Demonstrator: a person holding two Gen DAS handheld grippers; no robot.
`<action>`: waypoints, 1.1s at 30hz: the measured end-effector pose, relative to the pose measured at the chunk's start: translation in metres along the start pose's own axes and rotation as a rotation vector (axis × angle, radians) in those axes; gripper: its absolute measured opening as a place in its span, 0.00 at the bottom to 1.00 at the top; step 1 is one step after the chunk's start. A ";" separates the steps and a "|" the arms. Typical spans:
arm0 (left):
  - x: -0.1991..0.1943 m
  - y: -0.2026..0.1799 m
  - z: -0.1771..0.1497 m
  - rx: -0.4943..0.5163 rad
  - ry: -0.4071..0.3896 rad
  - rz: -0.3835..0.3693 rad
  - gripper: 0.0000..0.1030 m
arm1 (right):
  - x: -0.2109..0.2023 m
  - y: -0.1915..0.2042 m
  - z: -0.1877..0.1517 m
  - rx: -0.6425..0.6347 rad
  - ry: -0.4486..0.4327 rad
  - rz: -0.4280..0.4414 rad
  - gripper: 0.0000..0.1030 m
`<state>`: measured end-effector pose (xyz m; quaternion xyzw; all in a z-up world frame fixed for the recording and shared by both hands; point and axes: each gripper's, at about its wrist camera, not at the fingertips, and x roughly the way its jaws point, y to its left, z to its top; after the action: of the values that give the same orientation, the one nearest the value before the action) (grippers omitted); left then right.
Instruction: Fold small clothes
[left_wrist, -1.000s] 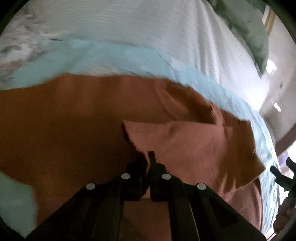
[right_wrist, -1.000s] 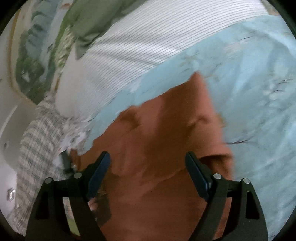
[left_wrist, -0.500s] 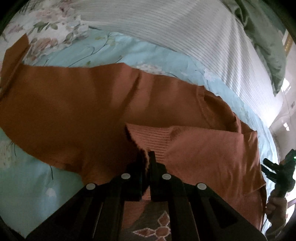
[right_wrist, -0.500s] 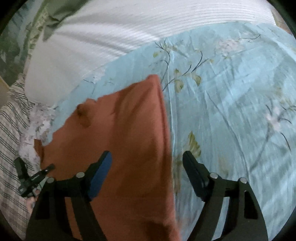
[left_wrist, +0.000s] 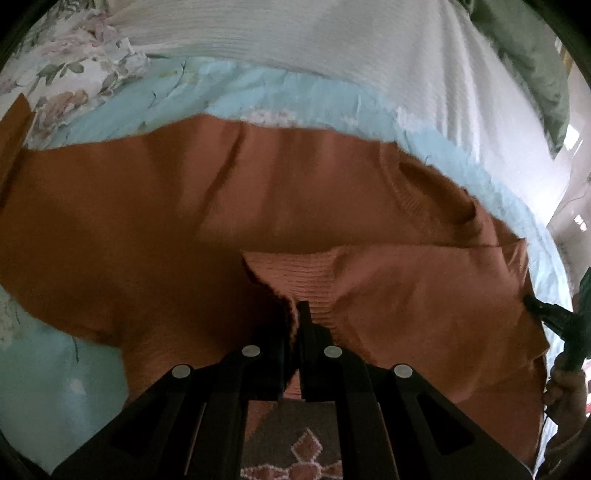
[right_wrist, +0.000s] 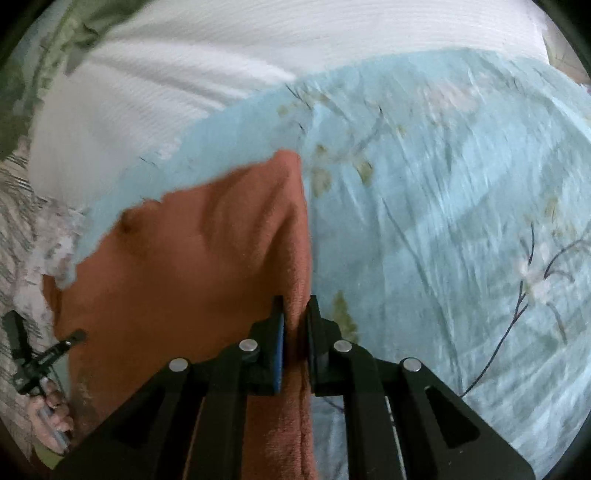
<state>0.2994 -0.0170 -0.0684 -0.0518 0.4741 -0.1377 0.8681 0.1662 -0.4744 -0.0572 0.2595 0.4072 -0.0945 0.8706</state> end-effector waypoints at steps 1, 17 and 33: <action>-0.001 0.002 -0.001 -0.006 0.001 -0.010 0.05 | -0.006 0.002 0.001 0.010 -0.015 -0.034 0.14; -0.059 0.102 -0.004 -0.182 -0.089 0.185 0.45 | -0.049 0.068 -0.050 -0.036 -0.031 0.149 0.60; -0.032 0.251 0.098 -0.271 -0.088 0.629 0.54 | -0.038 0.136 -0.107 -0.130 0.111 0.286 0.65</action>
<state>0.4126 0.2287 -0.0441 -0.0239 0.4427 0.2032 0.8730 0.1222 -0.3041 -0.0343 0.2625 0.4188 0.0713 0.8664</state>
